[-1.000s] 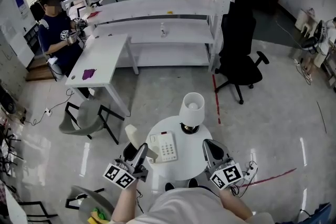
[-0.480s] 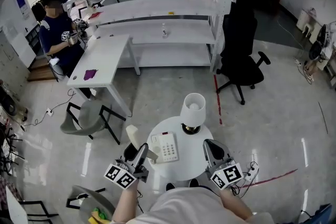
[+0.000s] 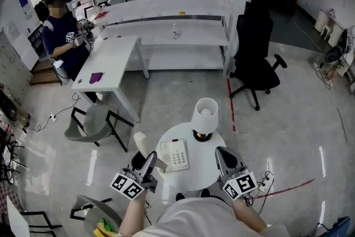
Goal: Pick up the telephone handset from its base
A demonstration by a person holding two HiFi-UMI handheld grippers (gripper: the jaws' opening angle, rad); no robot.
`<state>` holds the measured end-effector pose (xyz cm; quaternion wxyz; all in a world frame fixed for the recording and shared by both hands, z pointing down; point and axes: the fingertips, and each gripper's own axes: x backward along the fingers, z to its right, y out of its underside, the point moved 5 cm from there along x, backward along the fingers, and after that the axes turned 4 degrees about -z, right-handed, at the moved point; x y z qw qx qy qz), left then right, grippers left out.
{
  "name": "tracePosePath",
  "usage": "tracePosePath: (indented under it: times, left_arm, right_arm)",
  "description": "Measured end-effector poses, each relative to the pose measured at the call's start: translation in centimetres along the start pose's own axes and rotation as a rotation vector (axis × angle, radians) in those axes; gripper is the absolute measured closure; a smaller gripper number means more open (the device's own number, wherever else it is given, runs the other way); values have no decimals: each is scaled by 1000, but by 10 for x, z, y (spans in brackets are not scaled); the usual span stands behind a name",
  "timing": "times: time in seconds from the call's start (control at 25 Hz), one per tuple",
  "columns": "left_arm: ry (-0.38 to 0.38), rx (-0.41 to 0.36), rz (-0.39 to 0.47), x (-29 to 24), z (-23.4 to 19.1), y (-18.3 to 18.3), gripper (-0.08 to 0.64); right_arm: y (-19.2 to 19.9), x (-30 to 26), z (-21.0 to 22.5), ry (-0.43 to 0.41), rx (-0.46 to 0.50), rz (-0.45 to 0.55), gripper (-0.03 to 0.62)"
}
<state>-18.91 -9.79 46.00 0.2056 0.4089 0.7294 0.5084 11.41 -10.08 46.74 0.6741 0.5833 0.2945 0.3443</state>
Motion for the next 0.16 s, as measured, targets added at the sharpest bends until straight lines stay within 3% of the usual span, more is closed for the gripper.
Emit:
tracePosePath:
  times: [0.16]
  left_arm:
    - [2,2,0,2,-1,0,333]
  right_arm:
    - [-2,-1,-3,9,-23,-1,584]
